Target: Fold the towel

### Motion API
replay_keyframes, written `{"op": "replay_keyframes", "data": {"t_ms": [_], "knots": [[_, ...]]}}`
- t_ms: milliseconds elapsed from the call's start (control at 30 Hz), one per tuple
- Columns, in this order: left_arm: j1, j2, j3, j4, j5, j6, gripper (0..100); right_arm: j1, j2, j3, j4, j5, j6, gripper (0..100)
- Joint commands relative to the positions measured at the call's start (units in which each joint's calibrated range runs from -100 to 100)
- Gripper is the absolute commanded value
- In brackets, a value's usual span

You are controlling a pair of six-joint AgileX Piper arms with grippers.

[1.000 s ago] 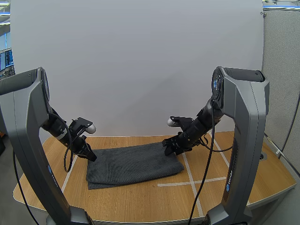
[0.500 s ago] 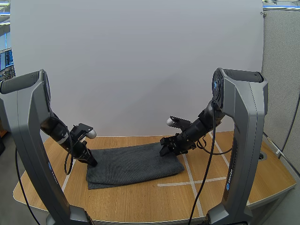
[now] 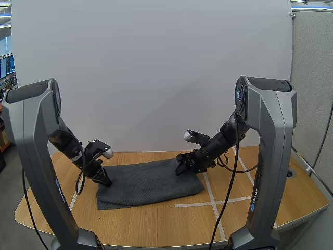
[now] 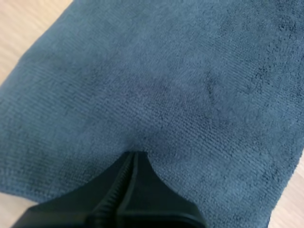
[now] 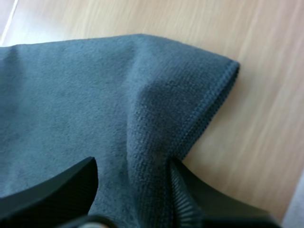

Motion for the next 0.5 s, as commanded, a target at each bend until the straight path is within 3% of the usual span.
{"op": "replay_keyframes", "data": {"t_ms": [0,200,300,367,467], "knots": [[-0.73,-0.1,-0.1,0.0,-1.3,-0.5,0,0.3,1.0,1.0,-2.3,5.3,-0.6,69],[-0.73,-0.1,-0.1,0.7,-1.3,-0.8,0,0.3,1.0,1.0,-2.3,5.8,-0.6,51],[-0.73,-0.1,-0.1,0.9,-1.3,-0.8,0,0.3,1.0,1.0,-2.3,5.8,-0.6,26],[-0.73,-0.1,-0.1,1.1,-1.3,-0.9,0,0.3,1.0,1.0,-2.3,5.8,-0.6,0],[-0.73,-0.1,-0.1,1.1,-1.3,-1.0,0,0.3,0.9,1.0,-2.2,5.8,-0.6,0]]}}
